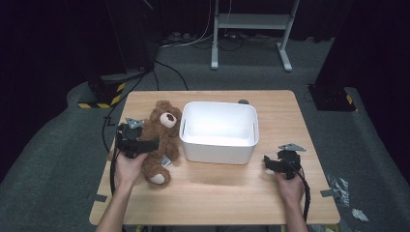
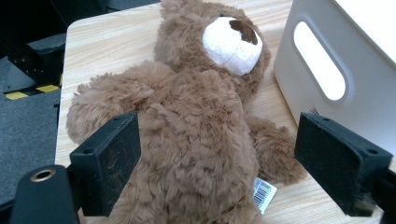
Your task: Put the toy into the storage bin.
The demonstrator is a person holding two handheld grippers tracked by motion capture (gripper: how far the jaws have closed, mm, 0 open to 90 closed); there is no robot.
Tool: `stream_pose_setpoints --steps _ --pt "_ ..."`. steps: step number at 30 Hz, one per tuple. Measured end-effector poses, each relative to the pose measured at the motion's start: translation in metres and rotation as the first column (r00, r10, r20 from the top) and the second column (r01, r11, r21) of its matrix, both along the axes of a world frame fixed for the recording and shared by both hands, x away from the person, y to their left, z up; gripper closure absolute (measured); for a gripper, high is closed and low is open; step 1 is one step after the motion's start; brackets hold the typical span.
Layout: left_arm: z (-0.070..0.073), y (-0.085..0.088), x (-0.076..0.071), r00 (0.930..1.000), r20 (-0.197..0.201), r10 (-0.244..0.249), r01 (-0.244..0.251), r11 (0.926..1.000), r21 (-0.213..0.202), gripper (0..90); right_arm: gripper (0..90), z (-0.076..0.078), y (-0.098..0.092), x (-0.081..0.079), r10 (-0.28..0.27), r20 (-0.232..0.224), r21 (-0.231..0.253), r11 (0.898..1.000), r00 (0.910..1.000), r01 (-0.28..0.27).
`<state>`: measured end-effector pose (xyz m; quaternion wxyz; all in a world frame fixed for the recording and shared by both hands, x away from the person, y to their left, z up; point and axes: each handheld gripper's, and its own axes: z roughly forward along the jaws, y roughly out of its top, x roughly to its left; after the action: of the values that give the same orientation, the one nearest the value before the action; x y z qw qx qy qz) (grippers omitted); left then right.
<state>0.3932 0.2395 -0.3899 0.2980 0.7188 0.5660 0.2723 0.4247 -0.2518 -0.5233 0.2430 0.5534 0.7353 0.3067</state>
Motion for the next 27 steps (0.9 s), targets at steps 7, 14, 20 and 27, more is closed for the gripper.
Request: stream_pose_setpoints --steps 7,14,20,27 --pt "0.001 -0.002 0.008 1.0000 -0.007 -0.004 0.004 1.0000 -0.003 14.4 17.6 0.000 0.000 0.000 0.001 0.001 -0.001 1.000 1.0000 -0.001" --pt "-0.001 -0.004 0.015 0.9998 -0.017 -0.005 0.005 0.9999 -0.013 14.3 17.6 0.000 0.000 0.000 0.000 0.000 0.000 1.000 1.0000 0.000" --pt "-0.001 -0.006 0.020 0.9997 -0.021 -0.011 0.010 0.9999 -0.009 14.2 17.6 0.000 0.000 0.000 0.000 0.001 0.000 1.000 1.0000 0.000" --pt "0.001 -0.008 0.027 0.9997 -0.022 -0.012 0.012 0.9999 -0.010 14.0 17.6 0.000 0.000 0.000 0.001 0.000 -0.001 1.000 1.0000 -0.001"
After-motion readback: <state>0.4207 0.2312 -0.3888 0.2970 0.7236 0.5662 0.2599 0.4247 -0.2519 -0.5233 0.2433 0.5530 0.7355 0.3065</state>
